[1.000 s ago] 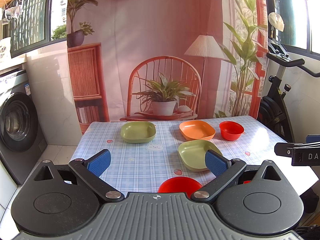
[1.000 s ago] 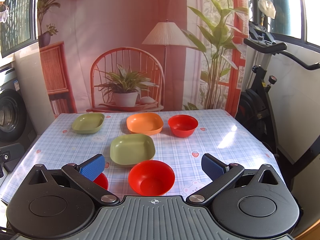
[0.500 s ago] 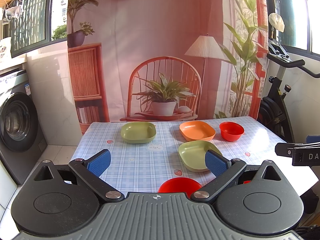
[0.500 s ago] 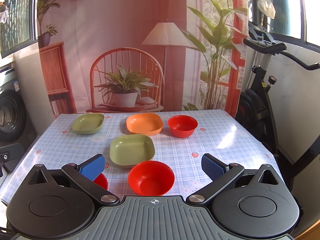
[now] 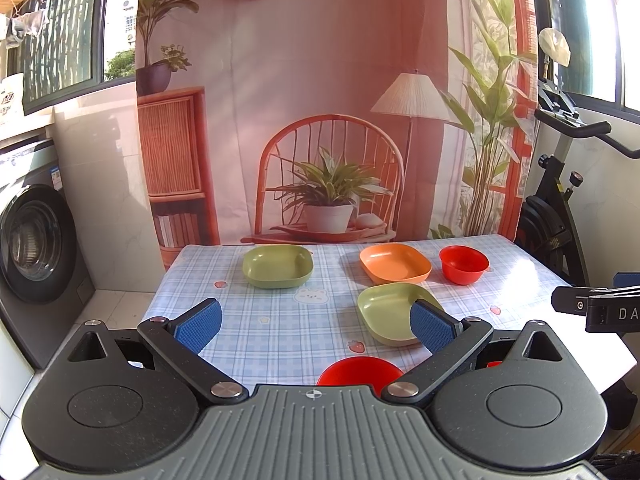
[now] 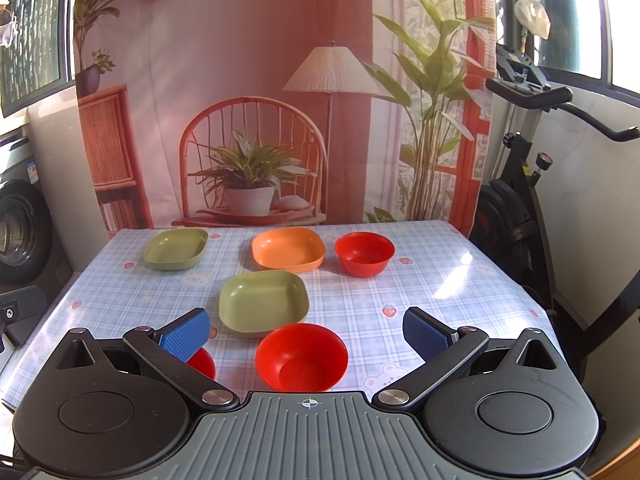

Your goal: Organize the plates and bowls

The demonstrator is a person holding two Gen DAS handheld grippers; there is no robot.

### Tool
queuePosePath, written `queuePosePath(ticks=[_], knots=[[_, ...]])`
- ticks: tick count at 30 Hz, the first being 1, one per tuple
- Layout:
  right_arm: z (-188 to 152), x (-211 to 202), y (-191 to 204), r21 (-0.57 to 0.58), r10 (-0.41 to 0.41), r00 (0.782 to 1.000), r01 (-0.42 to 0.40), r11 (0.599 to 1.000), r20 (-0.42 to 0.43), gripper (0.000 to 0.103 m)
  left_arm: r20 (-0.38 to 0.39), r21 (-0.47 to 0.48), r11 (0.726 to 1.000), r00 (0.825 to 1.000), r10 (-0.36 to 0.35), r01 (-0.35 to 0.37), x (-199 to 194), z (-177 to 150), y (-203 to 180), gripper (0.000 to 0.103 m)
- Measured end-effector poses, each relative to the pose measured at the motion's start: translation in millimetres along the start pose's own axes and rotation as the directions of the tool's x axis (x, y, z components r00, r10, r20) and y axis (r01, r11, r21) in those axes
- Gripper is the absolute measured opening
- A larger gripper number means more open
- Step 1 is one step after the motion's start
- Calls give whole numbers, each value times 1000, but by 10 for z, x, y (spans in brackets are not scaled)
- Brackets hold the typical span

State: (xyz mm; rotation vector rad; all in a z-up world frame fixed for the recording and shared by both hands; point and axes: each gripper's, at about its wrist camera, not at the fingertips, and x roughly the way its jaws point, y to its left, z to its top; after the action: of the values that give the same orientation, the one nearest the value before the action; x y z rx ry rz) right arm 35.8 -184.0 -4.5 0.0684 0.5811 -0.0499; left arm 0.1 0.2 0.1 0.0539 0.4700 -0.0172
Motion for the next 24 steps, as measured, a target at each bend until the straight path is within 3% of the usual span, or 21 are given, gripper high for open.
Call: queuePosePath(ticks=[16, 24], knots=[[19, 18, 10, -8, 34, 999, -34, 999, 10, 103, -7, -3, 1000, 1000, 2, -2, -39, -17, 2, 101], [213, 137, -121, 3, 67, 990, -68, 998, 123, 103, 33, 20, 998, 998, 60, -60, 50, 46, 54, 101]])
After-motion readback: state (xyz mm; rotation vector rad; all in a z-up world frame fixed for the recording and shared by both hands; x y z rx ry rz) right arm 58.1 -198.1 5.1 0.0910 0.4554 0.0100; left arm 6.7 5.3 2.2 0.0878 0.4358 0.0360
